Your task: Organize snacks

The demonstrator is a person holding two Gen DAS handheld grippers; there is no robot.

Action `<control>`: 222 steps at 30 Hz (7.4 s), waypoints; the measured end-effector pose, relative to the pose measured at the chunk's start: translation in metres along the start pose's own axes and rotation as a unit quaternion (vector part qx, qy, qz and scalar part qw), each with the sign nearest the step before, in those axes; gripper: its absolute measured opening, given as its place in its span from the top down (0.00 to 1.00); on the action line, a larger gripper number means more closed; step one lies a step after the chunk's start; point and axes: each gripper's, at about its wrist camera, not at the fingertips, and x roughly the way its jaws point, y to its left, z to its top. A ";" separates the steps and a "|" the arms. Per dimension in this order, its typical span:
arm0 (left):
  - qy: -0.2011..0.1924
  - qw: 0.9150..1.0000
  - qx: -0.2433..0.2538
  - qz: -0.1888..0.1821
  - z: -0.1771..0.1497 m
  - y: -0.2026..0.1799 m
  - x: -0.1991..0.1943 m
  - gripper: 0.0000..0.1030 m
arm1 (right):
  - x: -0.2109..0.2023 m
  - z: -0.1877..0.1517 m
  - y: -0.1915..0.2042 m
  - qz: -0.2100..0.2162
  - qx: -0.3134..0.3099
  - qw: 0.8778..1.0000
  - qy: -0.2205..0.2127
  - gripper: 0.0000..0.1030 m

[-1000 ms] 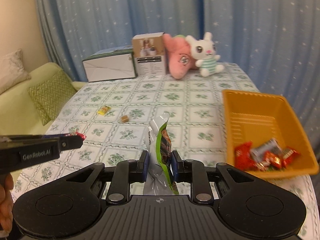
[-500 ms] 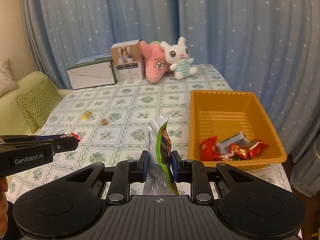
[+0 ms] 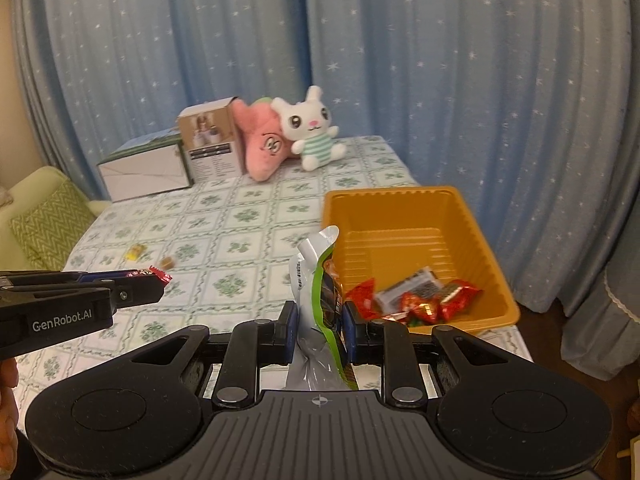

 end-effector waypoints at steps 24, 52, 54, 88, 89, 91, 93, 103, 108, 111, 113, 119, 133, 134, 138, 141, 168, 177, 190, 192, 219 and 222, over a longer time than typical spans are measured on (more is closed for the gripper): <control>0.025 0.998 0.036 -0.053 0.032 -0.063 0.092 0.86 | 0.038 0.020 -0.091 -0.039 0.039 0.998 0.008 0.77; 0.045 0.998 0.021 -0.038 0.039 -0.045 0.144 0.63 | 0.085 0.041 -0.119 -0.034 0.060 0.997 0.015 0.77; 0.044 0.998 0.012 -0.030 0.036 -0.038 0.139 0.62 | 0.087 0.041 -0.117 -0.030 0.060 0.998 0.017 0.77; 0.012 0.999 -0.037 0.014 -0.013 0.025 0.008 0.19 | 0.012 0.011 -0.052 -0.008 0.089 0.996 0.026 0.36; 0.011 0.999 -0.037 0.016 -0.014 0.027 0.003 0.18 | 0.009 0.009 -0.047 -0.006 0.086 0.996 0.027 0.35; 0.009 0.999 -0.038 0.021 -0.017 0.031 -0.008 0.18 | 0.002 0.006 -0.038 -0.004 0.080 0.996 0.028 0.35; 0.008 0.999 -0.038 0.026 -0.020 0.035 -0.017 0.18 | -0.003 0.002 -0.028 0.000 0.074 0.997 0.030 0.34; 0.001 0.997 -0.059 0.052 -0.034 0.062 -0.048 0.17 | -0.008 -0.005 0.017 0.027 0.040 0.998 0.038 0.32; -0.001 0.996 -0.069 0.064 -0.039 0.076 -0.056 0.17 | -0.005 -0.006 0.030 0.035 0.031 0.998 0.043 0.31; -0.001 0.995 -0.069 0.078 -0.042 0.084 -0.059 0.16 | -0.003 -0.007 0.036 0.038 0.026 0.998 0.046 0.31; 0.000 0.994 -0.072 0.086 -0.043 0.091 -0.060 0.16 | 0.000 -0.008 0.039 0.040 0.023 0.998 0.048 0.31; -0.002 0.991 -0.085 0.104 -0.043 0.112 -0.063 0.16 | 0.008 -0.009 0.048 0.048 0.017 0.997 0.054 0.31; -0.006 0.985 -0.109 0.136 -0.041 0.150 -0.072 0.16 | 0.027 -0.004 0.080 0.073 -0.004 0.995 0.063 0.31; -0.007 0.984 -0.109 0.138 -0.040 0.152 -0.072 0.16 | 0.028 -0.004 0.083 0.075 -0.006 0.995 0.064 0.31; -0.007 0.984 -0.111 0.143 -0.039 0.159 -0.071 0.16 | 0.036 -0.002 0.093 0.081 -0.013 0.994 0.069 0.31; -0.006 0.983 -0.114 0.147 -0.039 0.166 -0.069 0.16 | 0.043 -0.001 0.100 0.086 -0.018 0.994 0.071 0.31; 0.010 0.976 -0.121 0.178 -0.024 0.250 0.038 0.16 | 0.180 0.018 0.155 0.128 -0.033 0.990 0.057 0.32; 0.009 0.975 -0.119 0.186 -0.023 0.287 0.088 0.16 | 0.253 0.006 0.182 0.153 -0.045 0.985 0.061 0.50; 0.021 0.972 -0.105 0.208 -0.022 0.316 0.124 0.16 | 0.314 0.002 0.218 0.132 -0.073 0.988 0.036 0.58; 0.023 0.972 -0.114 0.202 -0.023 0.319 0.126 0.16 | 0.317 0.003 0.223 0.124 -0.081 0.988 0.030 0.58; 0.004 0.985 -0.076 0.157 -0.011 0.319 0.164 0.24 | 0.317 0.026 0.208 0.100 -0.125 0.987 -0.008 0.80; 0.003 0.985 -0.072 0.155 -0.006 0.322 0.175 0.31 | 0.317 0.031 0.200 0.101 -0.120 0.988 -0.007 0.80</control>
